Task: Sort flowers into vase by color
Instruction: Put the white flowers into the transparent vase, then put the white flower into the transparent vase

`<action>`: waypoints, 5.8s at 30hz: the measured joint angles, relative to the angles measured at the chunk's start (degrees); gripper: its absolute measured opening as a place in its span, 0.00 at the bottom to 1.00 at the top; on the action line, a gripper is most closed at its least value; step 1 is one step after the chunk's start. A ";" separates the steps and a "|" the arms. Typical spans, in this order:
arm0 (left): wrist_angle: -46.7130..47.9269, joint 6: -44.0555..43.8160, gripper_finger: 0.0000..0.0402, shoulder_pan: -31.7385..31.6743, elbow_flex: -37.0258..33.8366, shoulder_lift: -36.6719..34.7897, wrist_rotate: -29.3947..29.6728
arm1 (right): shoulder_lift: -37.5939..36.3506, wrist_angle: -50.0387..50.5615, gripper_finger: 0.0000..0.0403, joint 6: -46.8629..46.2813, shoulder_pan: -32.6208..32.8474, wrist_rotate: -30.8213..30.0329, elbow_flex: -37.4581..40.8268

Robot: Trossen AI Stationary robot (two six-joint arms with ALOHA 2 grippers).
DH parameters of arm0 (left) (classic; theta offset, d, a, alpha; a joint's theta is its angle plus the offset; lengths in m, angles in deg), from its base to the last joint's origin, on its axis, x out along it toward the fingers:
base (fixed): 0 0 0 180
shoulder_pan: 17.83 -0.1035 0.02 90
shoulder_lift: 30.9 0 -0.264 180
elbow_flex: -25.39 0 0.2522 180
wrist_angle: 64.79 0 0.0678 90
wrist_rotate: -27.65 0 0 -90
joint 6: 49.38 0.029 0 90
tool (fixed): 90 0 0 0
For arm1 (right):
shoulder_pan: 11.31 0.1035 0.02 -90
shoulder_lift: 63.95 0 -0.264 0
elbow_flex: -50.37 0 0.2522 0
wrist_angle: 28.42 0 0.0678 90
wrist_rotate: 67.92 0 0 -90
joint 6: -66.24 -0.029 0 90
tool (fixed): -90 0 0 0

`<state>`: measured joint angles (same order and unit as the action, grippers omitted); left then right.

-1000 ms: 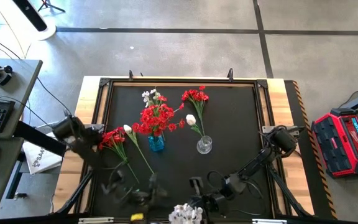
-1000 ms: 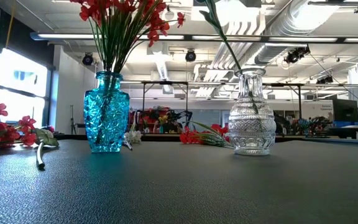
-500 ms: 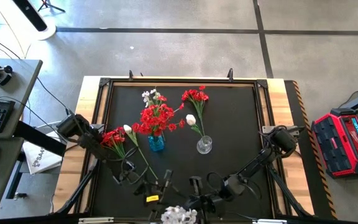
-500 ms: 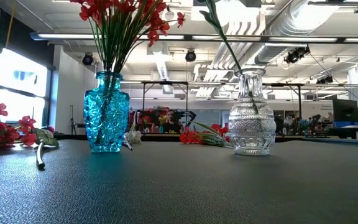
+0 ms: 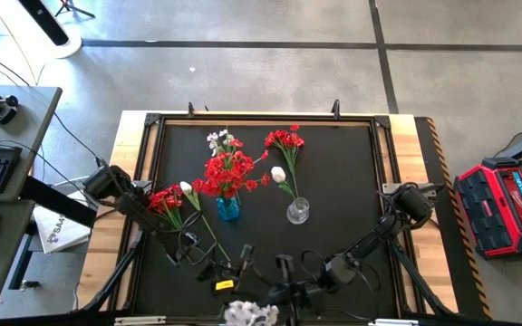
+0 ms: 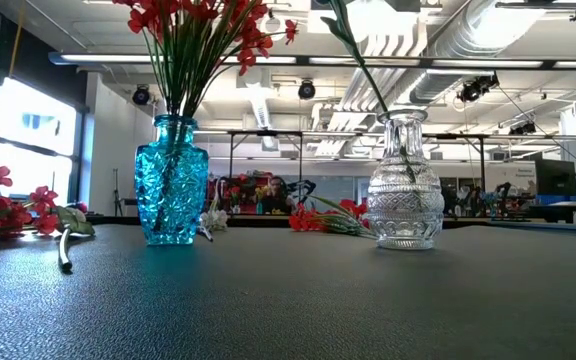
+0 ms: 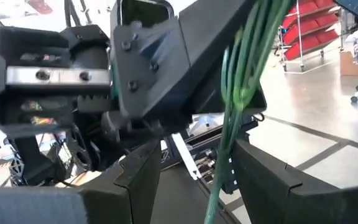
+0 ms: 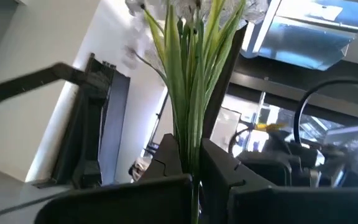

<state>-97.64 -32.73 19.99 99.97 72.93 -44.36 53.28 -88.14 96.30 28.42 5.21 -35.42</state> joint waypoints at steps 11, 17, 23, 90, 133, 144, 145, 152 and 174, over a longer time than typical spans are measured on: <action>0.38 0.56 0.34 0.78 0.02 -0.02 -5.63 | 0.00 0.60 0.00 4.16 0.87 -7.30 -0.01; 0.09 0.58 0.21 0.76 0.02 -0.07 -5.55 | 0.00 1.20 0.00 4.90 1.62 -9.41 -0.01; 1.46 -1.20 0.03 1.18 0.04 -0.07 -3.50 | 0.00 3.60 0.00 3.10 1.76 -11.44 -0.02; 66.78 -52.19 0.28 9.94 3.28 -4.39 34.98 | -38.27 100.70 0.00 -73.64 1.01 -59.74 4.66; 67.40 -47.87 0.28 16.86 10.34 -4.81 35.20 | -43.78 124.38 0.58 -80.12 -17.74 -4.14 2.57; 103.55 -86.48 0.28 22.93 18.58 -4.83 25.44 | -44.32 134.41 0.60 -97.37 -3.78 -21.22 3.56; 106.46 -91.22 0.28 23.27 17.92 -4.83 24.52 | -43.95 133.23 0.60 -99.23 -2.14 -23.58 4.62; 117.93 -121.05 0.28 20.14 8.88 -4.81 23.98 | -37.55 108.30 0.59 -99.40 4.80 -33.14 14.52; 107.89 -121.16 0.58 -7.61 -11.74 -4.79 12.44 | -15.26 67.39 0.59 -80.61 4.12 -32.76 16.17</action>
<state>10.25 -153.89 12.38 88.23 68.14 -31.92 38.02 -20.75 15.69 32.54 -27.55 -19.24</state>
